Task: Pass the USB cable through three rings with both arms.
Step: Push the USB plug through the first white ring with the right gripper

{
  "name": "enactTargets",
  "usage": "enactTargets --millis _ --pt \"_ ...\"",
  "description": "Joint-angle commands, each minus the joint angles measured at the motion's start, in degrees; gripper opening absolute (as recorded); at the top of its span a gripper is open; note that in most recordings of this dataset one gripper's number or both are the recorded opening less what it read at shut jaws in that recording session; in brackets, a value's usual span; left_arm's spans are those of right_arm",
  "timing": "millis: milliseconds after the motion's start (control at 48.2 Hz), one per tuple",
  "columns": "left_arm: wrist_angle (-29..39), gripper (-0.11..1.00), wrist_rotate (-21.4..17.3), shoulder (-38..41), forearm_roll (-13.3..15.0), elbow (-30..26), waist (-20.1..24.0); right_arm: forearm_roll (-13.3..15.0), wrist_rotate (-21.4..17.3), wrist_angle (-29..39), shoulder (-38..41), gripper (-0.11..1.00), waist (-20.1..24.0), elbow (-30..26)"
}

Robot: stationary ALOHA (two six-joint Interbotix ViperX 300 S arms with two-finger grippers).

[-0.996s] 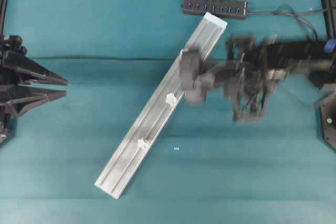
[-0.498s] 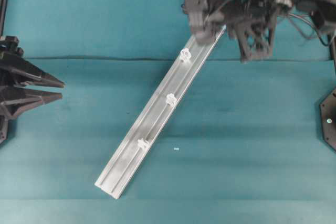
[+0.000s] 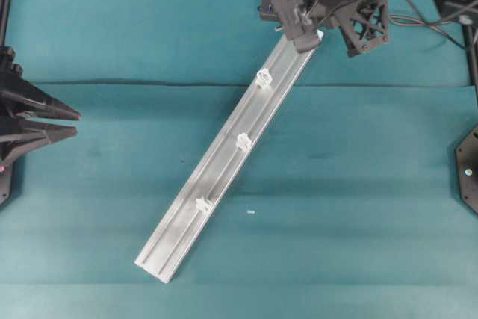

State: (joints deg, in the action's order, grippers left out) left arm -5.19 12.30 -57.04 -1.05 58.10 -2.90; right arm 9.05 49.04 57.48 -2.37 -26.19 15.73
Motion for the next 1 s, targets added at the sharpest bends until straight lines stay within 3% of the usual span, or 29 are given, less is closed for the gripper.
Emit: enactTargets --millis 0,145,561,976 --pt "-0.3 0.40 -0.1 0.4 -0.1 -1.6 0.2 0.3 0.9 -2.4 1.8 0.08 -0.8 0.4" --pt "-0.2 0.40 -0.4 0.4 -0.2 -1.6 0.4 0.2 2.3 -5.4 4.6 0.08 -1.7 1.1" --pt "-0.1 0.40 -0.4 1.2 -0.2 -1.6 0.7 -0.3 12.9 -12.1 5.8 0.08 -2.1 6.7" --pt "-0.1 0.40 -0.1 1.9 -0.1 -2.5 0.8 -1.6 13.7 -22.5 6.4 0.08 -4.3 11.3"
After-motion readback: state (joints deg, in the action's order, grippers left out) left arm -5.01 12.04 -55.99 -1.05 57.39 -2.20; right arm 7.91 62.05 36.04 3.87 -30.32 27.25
